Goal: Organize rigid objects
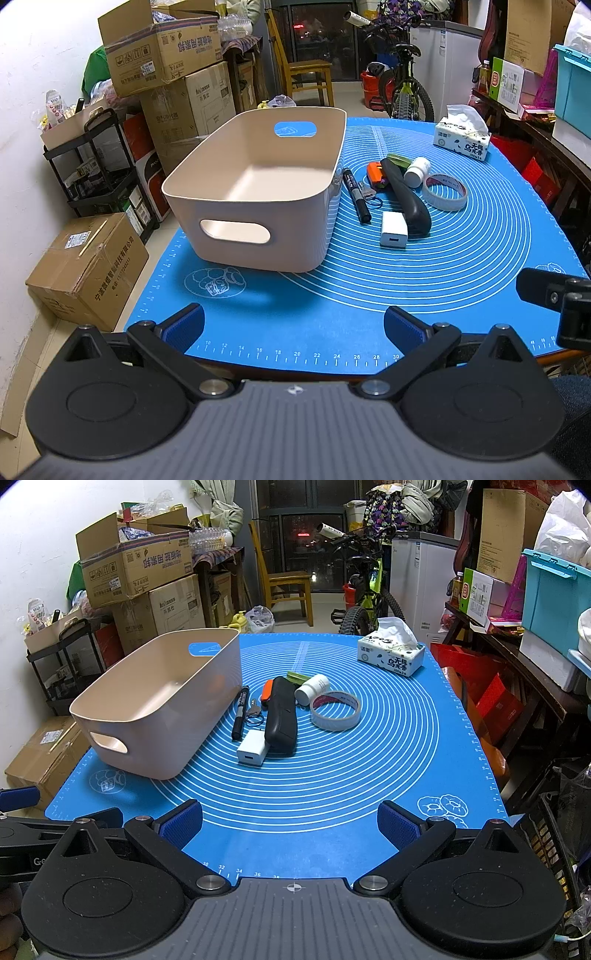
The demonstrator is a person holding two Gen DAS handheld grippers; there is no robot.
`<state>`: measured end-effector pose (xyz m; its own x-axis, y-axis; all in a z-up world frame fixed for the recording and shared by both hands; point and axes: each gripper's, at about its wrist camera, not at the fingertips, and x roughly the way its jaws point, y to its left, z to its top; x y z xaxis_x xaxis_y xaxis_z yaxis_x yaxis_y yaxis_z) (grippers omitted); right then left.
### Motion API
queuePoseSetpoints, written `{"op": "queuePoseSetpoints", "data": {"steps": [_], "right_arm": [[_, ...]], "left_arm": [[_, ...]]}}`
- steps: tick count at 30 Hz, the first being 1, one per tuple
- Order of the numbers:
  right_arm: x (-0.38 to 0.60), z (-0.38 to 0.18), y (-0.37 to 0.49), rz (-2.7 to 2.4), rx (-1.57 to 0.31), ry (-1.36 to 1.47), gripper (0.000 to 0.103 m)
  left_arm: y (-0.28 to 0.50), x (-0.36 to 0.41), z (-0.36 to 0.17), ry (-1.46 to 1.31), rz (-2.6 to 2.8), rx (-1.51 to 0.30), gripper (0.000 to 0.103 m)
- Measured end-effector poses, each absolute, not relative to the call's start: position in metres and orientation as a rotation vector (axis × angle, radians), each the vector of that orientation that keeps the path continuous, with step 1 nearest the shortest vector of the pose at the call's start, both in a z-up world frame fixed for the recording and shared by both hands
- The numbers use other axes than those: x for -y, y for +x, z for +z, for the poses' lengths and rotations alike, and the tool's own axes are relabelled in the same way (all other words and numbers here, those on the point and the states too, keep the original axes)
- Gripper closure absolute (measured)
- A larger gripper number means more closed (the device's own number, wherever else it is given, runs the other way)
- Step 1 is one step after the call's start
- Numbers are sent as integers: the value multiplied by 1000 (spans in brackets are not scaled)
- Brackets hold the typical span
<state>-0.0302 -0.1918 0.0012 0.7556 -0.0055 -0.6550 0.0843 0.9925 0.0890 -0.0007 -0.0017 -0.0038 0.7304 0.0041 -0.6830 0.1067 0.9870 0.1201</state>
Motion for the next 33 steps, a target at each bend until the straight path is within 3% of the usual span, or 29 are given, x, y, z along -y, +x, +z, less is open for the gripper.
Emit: {"op": "queuePoseSetpoints", "data": {"steps": [33], "right_arm": [[193, 8, -30, -38, -718, 115, 3]], "left_arm": [[5, -5, -4, 133, -40, -769, 1]]}}
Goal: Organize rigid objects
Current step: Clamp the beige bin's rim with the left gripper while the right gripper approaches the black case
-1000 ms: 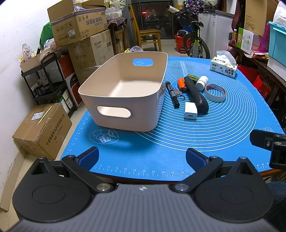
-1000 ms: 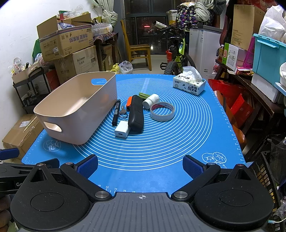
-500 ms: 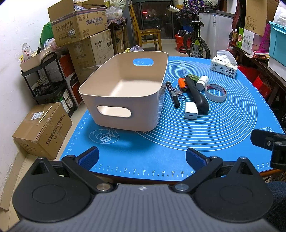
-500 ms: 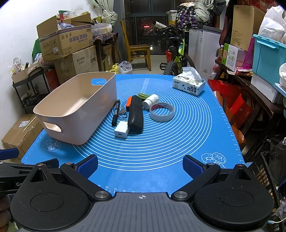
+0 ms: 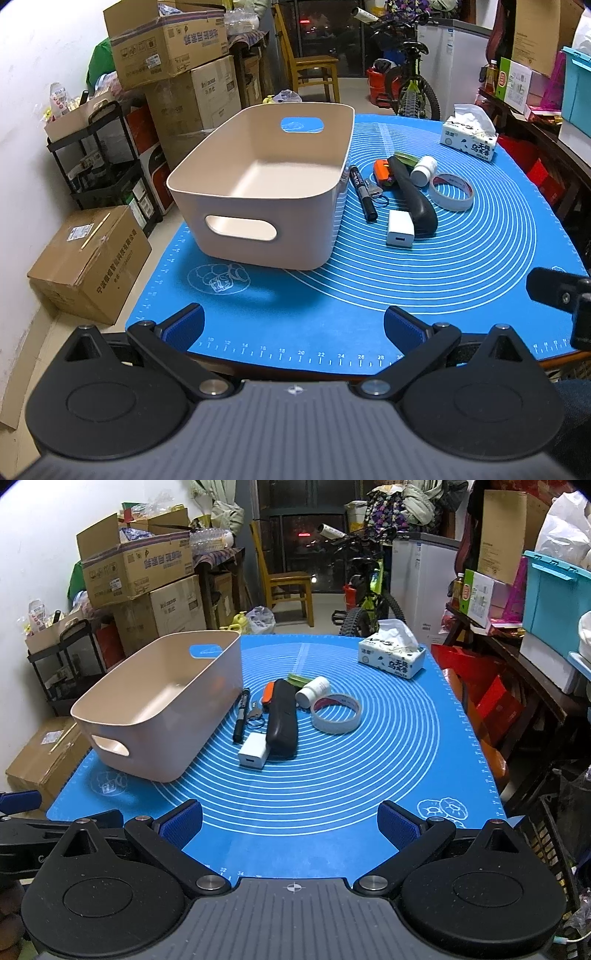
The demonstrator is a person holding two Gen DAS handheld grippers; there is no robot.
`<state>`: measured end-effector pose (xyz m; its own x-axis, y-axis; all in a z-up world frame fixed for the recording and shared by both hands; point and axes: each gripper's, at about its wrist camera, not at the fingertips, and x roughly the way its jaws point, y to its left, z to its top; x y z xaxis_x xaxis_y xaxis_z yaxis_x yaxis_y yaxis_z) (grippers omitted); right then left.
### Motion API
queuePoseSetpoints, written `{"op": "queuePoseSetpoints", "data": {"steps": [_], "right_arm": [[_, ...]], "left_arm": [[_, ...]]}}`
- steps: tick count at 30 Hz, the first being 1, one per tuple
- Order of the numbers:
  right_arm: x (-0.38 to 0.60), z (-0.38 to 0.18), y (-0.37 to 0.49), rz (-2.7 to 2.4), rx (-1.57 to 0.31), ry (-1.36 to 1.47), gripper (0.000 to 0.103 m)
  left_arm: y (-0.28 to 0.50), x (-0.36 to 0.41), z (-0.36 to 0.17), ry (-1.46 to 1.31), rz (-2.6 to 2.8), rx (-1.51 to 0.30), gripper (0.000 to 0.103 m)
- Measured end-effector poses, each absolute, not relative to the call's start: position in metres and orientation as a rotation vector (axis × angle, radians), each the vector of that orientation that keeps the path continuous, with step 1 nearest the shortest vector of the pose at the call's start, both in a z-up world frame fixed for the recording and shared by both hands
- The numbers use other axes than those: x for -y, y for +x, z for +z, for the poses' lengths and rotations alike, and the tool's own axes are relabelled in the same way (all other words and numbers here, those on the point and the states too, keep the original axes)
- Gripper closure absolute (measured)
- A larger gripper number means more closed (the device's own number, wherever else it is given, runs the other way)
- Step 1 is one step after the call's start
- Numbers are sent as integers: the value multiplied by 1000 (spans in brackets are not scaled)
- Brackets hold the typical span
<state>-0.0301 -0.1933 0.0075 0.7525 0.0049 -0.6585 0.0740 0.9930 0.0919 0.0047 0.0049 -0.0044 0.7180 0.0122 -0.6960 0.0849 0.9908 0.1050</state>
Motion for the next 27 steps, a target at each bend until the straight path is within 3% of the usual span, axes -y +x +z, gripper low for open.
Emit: {"op": "queuePoseSetpoints", "data": {"steps": [15, 17, 19, 27], "right_arm": [[193, 30, 32, -5, -650, 126, 3], [193, 32, 46, -5, -643, 132, 3], [193, 32, 60, -6, -638, 138, 3], [184, 16, 140, -18, -681, 124, 3]], "left_arm": [[51, -29, 32, 141, -59, -704, 2], [64, -36, 35, 149, -56, -696, 5], [79, -44, 37, 153, -52, -710, 18], [148, -80, 36, 94, -25, -741, 18]]}}
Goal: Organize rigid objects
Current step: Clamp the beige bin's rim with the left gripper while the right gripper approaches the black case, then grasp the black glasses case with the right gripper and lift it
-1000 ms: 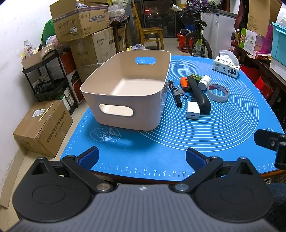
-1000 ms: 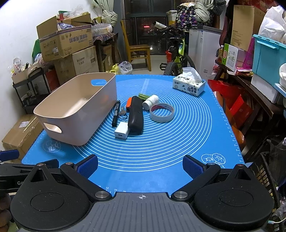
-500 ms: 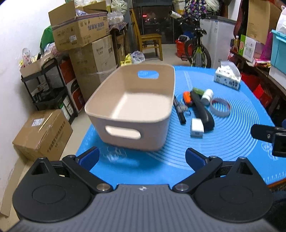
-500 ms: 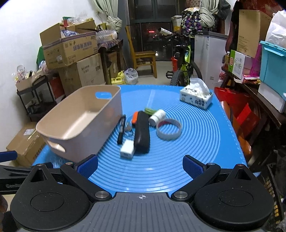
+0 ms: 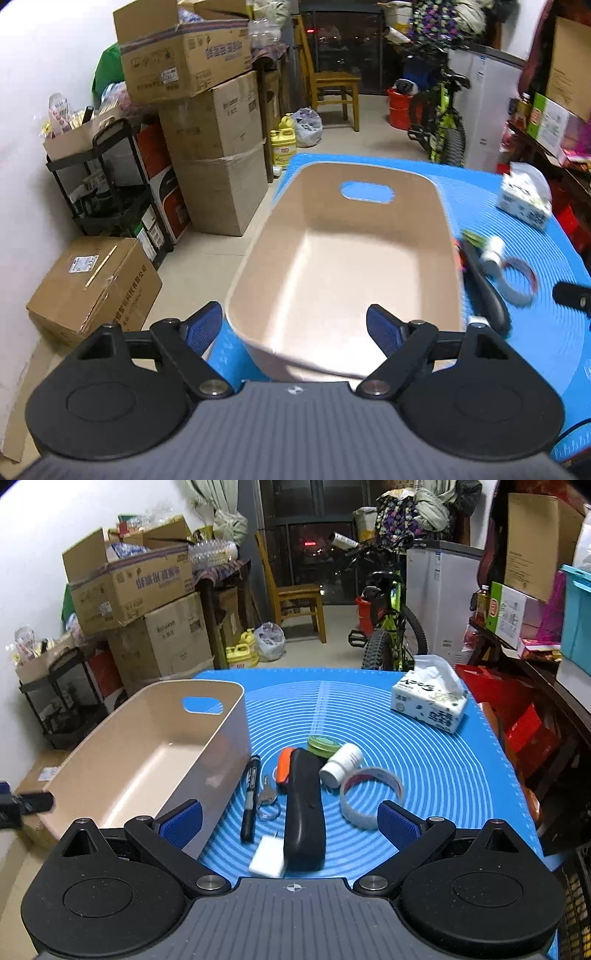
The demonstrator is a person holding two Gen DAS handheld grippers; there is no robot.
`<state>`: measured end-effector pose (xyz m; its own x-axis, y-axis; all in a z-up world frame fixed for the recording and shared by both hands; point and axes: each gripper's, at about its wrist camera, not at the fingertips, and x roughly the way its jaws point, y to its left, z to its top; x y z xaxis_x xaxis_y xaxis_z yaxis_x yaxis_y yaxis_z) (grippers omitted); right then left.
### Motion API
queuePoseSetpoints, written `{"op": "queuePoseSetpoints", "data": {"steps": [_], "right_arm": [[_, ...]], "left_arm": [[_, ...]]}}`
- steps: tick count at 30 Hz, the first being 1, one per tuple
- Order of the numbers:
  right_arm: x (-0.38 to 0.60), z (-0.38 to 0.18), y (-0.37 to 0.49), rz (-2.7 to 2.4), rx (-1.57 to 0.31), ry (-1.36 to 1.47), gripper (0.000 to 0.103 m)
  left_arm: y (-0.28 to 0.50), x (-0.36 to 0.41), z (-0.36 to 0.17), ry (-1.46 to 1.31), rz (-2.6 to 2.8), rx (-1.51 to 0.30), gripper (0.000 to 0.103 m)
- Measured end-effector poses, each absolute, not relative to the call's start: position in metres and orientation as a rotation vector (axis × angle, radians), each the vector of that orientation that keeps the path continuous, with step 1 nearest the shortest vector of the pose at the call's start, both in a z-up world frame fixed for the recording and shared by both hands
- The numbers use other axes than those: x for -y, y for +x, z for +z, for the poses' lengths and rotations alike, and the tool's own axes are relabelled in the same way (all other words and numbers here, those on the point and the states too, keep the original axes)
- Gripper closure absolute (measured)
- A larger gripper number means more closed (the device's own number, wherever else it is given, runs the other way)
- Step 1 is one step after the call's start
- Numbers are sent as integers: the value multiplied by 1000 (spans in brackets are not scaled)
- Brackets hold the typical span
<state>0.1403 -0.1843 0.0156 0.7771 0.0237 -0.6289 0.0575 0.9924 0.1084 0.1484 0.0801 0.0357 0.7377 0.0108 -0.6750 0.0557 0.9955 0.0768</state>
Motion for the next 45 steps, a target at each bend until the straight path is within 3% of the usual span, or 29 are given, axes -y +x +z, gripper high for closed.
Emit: {"op": "queuePoseSetpoints", "data": {"steps": [6, 10, 15, 18, 21, 25, 30, 32, 34, 39, 45], "right_arm": [[180, -14, 203, -24, -760, 114, 7], [175, -38, 235, -35, -819, 77, 10], [172, -72, 260, -50, -901, 57, 14], [173, -91, 270, -65, -952, 42, 19], [173, -100, 275, -75, -982, 37, 23], [167, -106, 278, -76, -1000, 5, 28], [170, -109, 279, -82, -1016, -2, 35], [173, -109, 278, -78, -1015, 15, 41], [178, -106, 278, -87, -1010, 31, 56], [186, -101, 276, -121, -983, 38, 69], [195, -101, 275, -95, -977, 86, 70]], "left_arm": [[202, -99, 21, 76, -26, -792, 20], [224, -103, 5, 99, -39, -842, 28], [239, -110, -15, 117, -79, -891, 32], [244, -113, -22, 126, -96, -934, 47], [246, -118, -25, 114, -116, -960, 53], [252, -126, -28, 109, -120, -989, 72], [252, -129, -33, 110, -122, -1010, 83], [253, -127, -34, 118, -123, -1016, 85], [254, -127, -34, 127, -111, -1019, 91], [256, -130, -34, 109, -110, -1022, 93], [256, -129, -34, 115, -107, -1021, 93]]}}
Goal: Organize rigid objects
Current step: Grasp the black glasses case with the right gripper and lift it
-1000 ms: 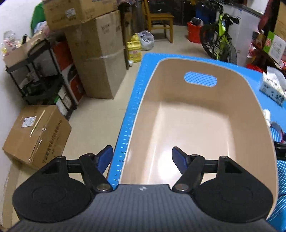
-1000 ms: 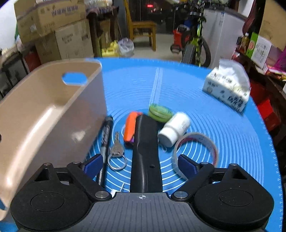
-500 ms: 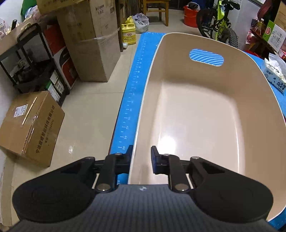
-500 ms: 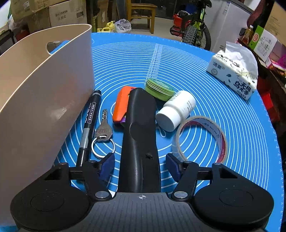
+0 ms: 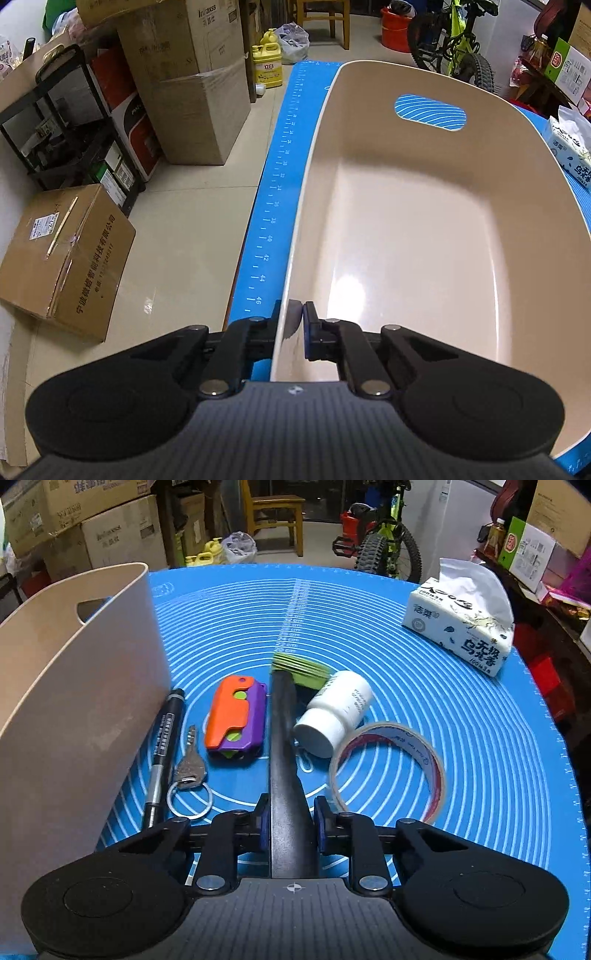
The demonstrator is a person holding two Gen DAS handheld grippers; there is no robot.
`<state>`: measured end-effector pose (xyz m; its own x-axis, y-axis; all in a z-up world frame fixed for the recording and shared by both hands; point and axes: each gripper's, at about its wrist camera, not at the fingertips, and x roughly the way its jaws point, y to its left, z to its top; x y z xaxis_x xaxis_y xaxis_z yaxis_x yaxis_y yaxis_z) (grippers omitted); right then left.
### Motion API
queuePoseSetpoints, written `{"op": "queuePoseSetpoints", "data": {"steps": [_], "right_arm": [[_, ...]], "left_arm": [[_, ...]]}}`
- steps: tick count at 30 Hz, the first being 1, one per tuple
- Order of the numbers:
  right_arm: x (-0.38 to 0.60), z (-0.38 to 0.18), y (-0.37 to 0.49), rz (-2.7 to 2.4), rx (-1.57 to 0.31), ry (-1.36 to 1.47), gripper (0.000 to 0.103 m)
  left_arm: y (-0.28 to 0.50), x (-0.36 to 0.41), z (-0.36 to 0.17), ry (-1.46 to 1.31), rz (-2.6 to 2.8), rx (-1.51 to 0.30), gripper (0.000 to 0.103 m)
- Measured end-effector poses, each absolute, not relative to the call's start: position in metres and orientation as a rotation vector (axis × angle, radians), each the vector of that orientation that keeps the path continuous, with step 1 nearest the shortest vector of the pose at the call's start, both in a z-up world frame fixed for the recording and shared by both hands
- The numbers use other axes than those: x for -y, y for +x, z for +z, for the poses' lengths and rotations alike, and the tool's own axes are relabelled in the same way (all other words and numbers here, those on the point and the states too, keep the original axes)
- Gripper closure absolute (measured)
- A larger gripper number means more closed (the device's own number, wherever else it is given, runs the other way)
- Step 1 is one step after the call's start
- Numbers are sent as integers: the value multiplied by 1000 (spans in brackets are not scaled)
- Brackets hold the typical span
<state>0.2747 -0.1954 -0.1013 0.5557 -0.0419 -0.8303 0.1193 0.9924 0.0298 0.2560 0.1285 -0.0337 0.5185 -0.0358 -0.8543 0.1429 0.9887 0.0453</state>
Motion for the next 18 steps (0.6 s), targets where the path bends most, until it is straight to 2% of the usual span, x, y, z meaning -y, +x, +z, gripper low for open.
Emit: {"op": "queuePoseSetpoints", "data": {"steps": [18], "right_arm": [[204, -71, 262, -29, -869, 230, 71]], "left_arm": [[255, -127, -34, 125, -107, -1013, 93]]}}
